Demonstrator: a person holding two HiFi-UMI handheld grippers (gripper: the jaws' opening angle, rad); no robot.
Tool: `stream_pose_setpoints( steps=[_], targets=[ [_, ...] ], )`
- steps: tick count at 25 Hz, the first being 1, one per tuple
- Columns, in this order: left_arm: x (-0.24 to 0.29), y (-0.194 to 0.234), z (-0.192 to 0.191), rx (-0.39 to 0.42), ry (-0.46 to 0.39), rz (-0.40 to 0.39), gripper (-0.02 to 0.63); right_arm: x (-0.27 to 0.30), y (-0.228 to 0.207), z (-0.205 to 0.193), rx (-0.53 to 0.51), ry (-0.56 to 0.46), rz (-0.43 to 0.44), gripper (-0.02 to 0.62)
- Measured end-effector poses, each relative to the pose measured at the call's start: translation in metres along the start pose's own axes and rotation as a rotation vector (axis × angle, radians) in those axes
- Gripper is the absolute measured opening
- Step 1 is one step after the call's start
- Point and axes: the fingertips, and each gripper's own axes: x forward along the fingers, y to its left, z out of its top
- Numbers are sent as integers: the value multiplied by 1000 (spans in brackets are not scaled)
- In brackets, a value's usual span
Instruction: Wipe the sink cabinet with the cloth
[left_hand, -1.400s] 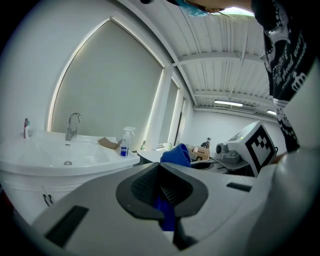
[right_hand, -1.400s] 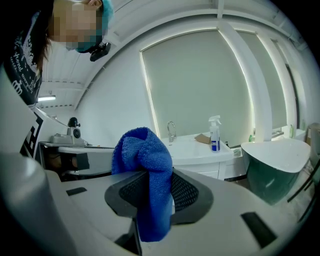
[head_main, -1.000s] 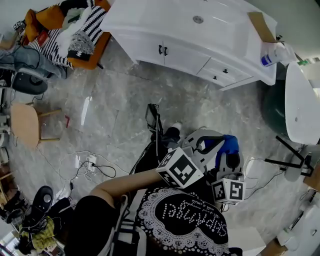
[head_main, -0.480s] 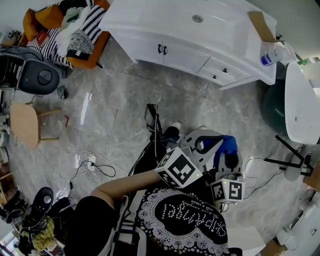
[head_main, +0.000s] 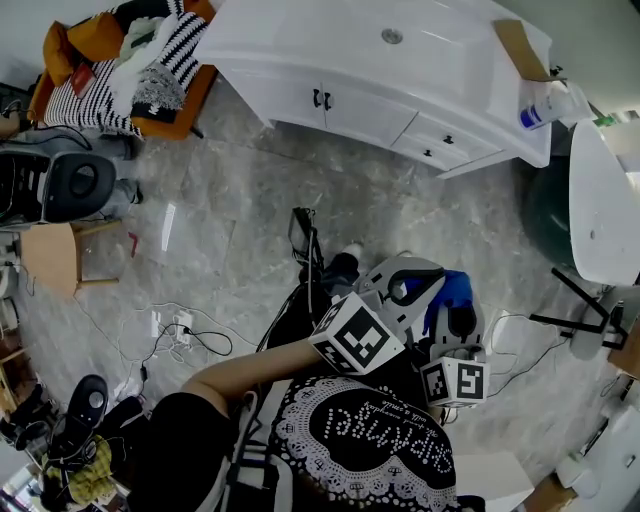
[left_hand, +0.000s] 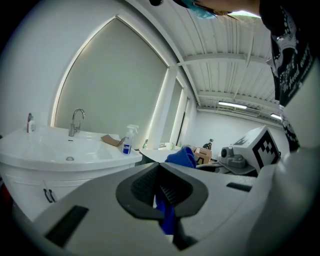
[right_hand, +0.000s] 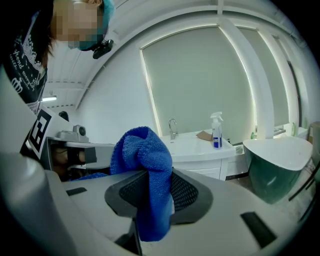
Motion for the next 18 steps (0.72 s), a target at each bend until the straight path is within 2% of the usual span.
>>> stream_pose_setpoints(
  steps=[18],
  targets=[
    [-1,2,3,-1,-4,-7,0,1,2,5,-5,-1,-7,115]
  ],
)
